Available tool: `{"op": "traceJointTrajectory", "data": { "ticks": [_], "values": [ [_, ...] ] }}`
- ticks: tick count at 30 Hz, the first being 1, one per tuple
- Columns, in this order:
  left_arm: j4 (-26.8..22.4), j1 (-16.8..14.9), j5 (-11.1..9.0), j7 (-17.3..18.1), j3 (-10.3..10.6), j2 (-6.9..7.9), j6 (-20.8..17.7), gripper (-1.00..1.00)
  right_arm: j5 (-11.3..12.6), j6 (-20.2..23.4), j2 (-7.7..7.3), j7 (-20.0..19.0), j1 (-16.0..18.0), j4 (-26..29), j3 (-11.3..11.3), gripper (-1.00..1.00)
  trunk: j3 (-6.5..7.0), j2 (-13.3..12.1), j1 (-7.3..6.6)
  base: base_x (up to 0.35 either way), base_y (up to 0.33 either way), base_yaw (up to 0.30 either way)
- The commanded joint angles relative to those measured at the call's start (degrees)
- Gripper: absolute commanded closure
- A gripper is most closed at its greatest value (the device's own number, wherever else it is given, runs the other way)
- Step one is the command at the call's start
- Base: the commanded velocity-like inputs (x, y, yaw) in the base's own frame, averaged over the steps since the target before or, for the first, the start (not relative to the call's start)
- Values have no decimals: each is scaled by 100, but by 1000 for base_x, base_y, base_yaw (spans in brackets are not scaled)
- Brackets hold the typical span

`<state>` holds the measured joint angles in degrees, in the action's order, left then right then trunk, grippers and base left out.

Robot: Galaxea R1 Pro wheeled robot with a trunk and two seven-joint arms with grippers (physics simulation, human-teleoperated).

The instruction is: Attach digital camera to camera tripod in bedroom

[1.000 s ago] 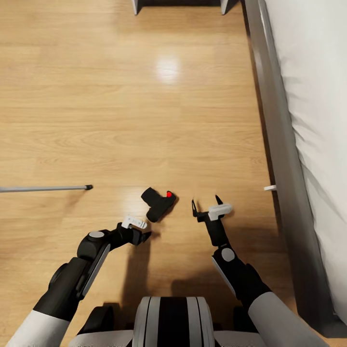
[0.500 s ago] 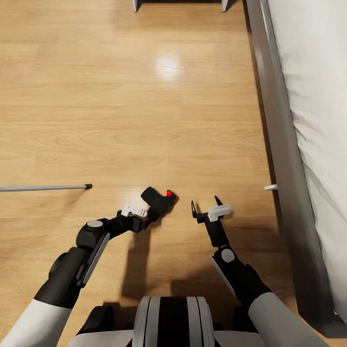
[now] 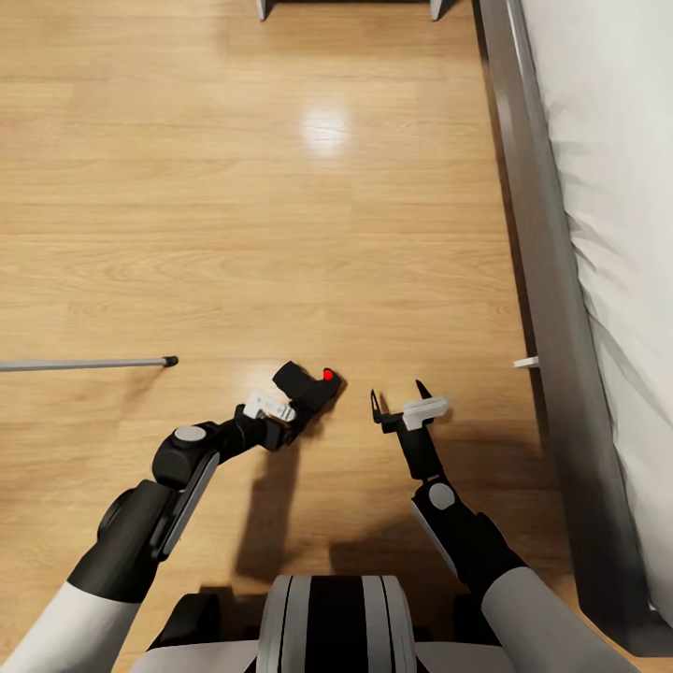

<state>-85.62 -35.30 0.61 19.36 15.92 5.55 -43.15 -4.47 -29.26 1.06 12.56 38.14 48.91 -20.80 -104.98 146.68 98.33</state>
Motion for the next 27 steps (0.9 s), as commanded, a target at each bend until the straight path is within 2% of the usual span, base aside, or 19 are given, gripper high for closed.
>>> {"op": "traceJointTrajectory", "data": {
  "ticks": [1,4,8,16,27],
  "values": [
    [-10,-3,9,16,35,6,-26,-100,-48,-6,-1,53,3,-4,-14,-100,-2,1,-1,0,0,0],
    [-20,-3,9,15,191,17,-20,-100,-52,-9,-1,53,2,-4,-30,-100,-2,1,-1,0,0,0],
    [-1,-3,8,14,270,15,-12,-100,-54,-9,-1,53,5,-4,-36,-100,-2,1,-1,0,0,0],
    [145,-3,3,10,317,0,49,-100,-54,-9,-1,53,5,-4,-38,-100,-2,1,-1,0,0,0],
    [334,-3,-3,1,276,-2,99,-100,-50,-8,-1,53,5,-4,-38,-100,-2,1,-1,0,0,0]
  ]
}}
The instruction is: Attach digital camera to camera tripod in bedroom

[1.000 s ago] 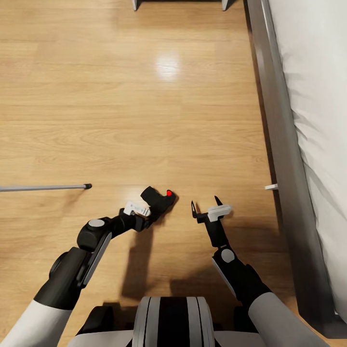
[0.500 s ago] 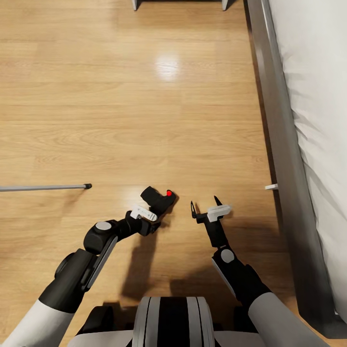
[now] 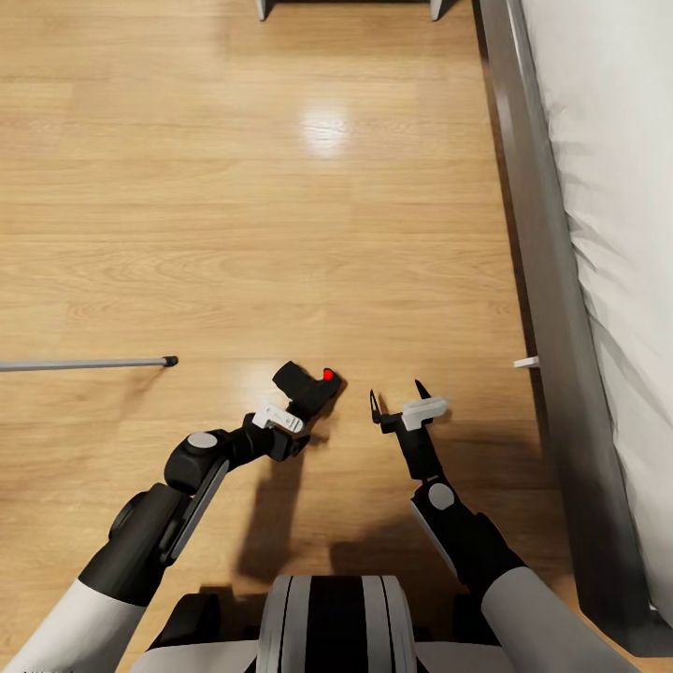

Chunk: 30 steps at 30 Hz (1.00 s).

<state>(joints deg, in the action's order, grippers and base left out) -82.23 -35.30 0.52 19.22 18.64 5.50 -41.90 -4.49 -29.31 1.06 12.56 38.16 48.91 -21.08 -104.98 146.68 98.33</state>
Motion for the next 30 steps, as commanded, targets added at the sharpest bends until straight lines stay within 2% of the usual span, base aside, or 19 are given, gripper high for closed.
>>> {"op": "traceJointTrajectory", "data": {
  "ticks": [1,9,15,17,21,30],
  "values": [
    [21,-3,4,14,2,3,-21,-100,-46,-4,-1,53,3,-4,-11,-100,-2,1,-1,0,0,0],
    [252,-3,2,12,-96,-3,87,-100,-43,1,-1,53,3,-4,-11,-100,-2,1,-1,0,0,0],
    [299,-3,1,13,-399,0,476,-100,-46,2,-1,53,1,-4,-11,-100,-2,1,-1,0,0,0],
    [323,-3,1,16,-508,1,769,-100,-47,1,-1,53,1,-4,-11,-100,-2,1,-1,0,0,0],
    [354,-3,1,16,-546,-9,1019,-100,-45,-2,-1,53,-1,-4,-11,-100,-2,1,-1,0,0,0],
    [364,-3,1,12,-583,-84,1152,-100,-44,-3,-1,53,-1,-4,-11,-100,-2,1,-1,0,0,0]
  ]
}}
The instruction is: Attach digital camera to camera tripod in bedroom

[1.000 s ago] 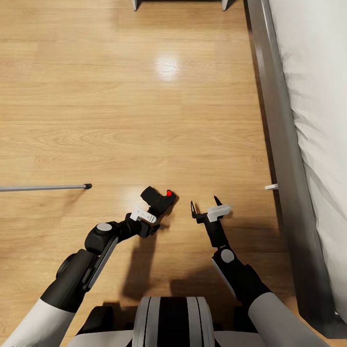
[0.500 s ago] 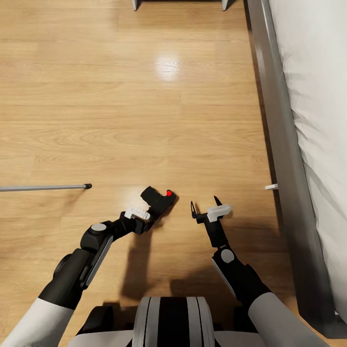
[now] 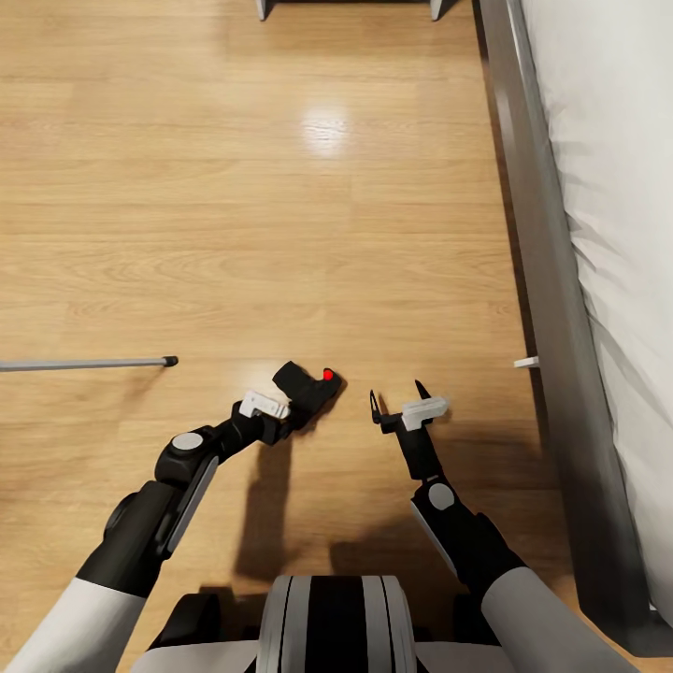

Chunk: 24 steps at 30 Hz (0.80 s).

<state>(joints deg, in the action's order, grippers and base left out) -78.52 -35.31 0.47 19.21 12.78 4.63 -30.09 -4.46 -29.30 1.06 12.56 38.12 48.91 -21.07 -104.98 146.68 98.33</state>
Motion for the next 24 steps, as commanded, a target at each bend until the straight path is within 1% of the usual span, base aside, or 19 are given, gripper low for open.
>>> {"op": "traceJointTrajectory", "data": {
  "ticks": [1,10,24],
  "values": [
    [-6,-2,6,13,2,-6,-26,-100,-47,-4,-1,53,5,-4,-11,-100,-2,1,-1,0,0,0],
    [1,-2,6,13,-2,-54,-23,-100,-46,-4,-1,53,5,-4,-11,-100,-2,1,-1,0,0,0],
    [3,-2,6,35,48,-107,-65,-100,-46,-1,-1,53,5,-4,-11,-100,-2,1,-1,0,0,0]
  ]
}}
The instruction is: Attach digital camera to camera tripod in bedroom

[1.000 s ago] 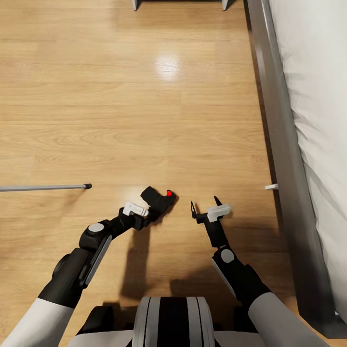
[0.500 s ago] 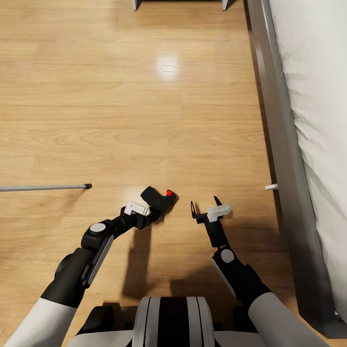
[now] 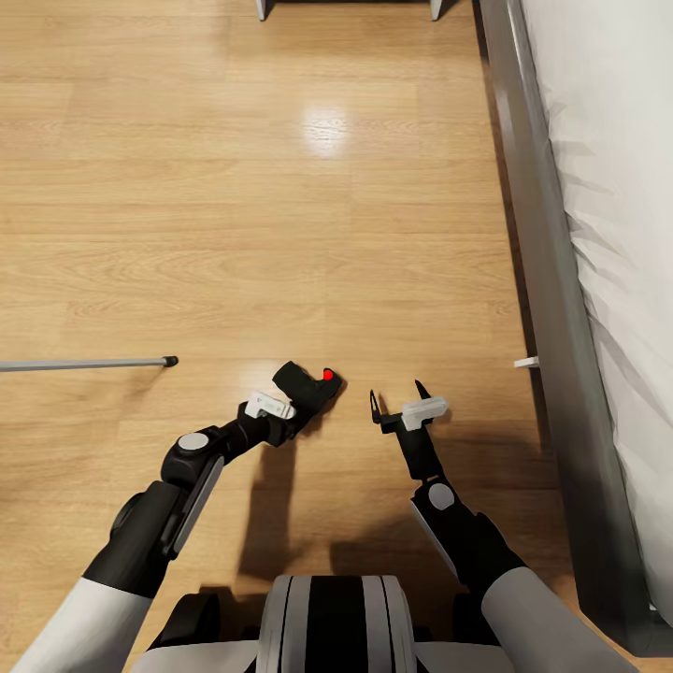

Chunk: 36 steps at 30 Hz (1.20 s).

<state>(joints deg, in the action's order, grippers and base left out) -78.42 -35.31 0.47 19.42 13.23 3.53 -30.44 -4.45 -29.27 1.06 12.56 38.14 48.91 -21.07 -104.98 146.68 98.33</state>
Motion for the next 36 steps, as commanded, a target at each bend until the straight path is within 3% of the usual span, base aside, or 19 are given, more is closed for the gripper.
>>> {"op": "traceJointTrajectory", "data": {
  "ticks": [1,25,36],
  "values": [
    [-7,-2,6,18,17,-14,-30,-100,-47,-3,-1,53,4,-4,-11,-100,-2,1,-1,0,0,0],
    [810,-2,15,-46,67,-289,19,-100,-48,-7,-1,53,4,-4,-11,-100,-2,1,-1,0,0,0],
    [908,-2,23,-616,73,-405,20,-100,-47,-7,-1,53,3,-4,-11,-100,-2,1,-1,0,0,0]
  ]
}}
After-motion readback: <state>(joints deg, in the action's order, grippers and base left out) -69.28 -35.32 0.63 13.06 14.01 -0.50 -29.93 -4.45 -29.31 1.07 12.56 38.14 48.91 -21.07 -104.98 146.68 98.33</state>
